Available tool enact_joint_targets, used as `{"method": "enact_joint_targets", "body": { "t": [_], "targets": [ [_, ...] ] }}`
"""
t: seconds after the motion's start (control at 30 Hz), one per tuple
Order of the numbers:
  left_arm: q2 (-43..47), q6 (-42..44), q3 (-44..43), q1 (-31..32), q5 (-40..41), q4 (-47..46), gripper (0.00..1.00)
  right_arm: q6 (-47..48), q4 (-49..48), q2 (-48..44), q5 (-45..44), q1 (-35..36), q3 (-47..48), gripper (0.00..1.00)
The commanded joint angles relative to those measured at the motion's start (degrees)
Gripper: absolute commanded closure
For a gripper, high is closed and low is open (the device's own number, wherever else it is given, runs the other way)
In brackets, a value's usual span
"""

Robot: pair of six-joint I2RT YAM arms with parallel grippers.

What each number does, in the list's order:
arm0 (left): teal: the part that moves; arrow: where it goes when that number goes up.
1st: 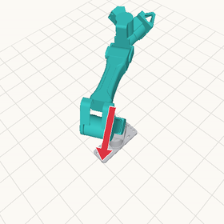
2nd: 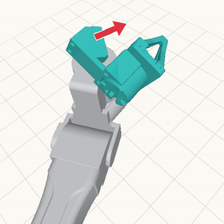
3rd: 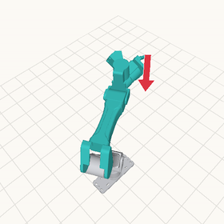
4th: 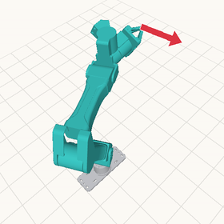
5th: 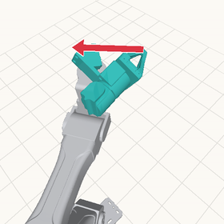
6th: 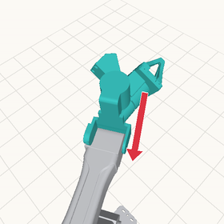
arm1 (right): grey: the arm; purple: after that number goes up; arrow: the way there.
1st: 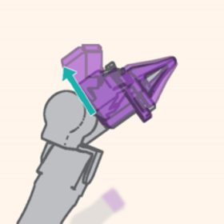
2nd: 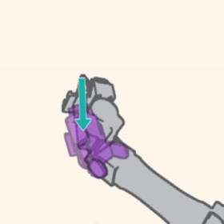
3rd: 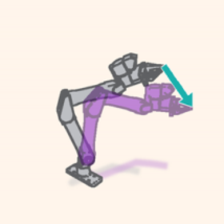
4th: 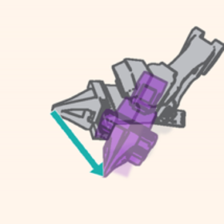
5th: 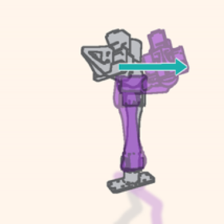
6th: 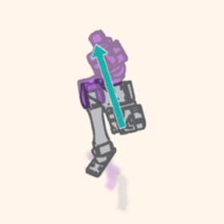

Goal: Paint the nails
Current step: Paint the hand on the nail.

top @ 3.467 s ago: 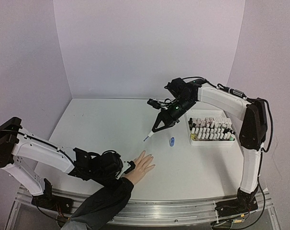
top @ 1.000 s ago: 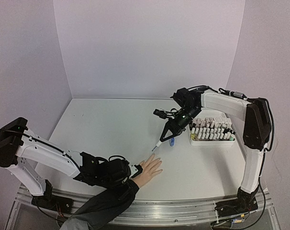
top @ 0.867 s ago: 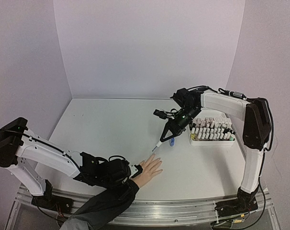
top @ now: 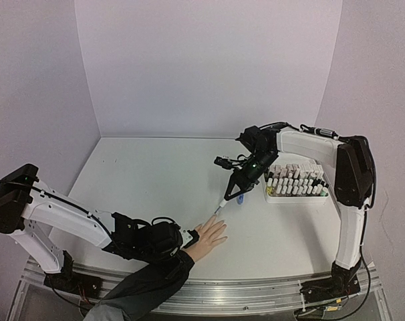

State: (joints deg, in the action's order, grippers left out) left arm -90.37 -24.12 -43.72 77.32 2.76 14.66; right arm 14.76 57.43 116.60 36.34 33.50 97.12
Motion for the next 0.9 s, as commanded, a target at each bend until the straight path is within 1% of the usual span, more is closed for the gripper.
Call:
{"method": "enact_joint_targets", "body": {
  "t": [0.0,0.5,0.87],
  "targets": [
    [0.24,2.23,1.7,0.09,4.08,-2.17,1.0,0.46,0.33,0.68,0.3,-0.18,1.06,1.0],
    [0.39,2.23,1.75,0.08,4.02,-2.17,1.0,0.5,0.42,1.6,0.73,-0.19,1.17,1.0],
    [0.5,2.23,1.72,0.07,4.07,-2.21,1.0,0.79,0.43,1.42,-0.7,-0.19,0.23,1.0]
  ]
}}
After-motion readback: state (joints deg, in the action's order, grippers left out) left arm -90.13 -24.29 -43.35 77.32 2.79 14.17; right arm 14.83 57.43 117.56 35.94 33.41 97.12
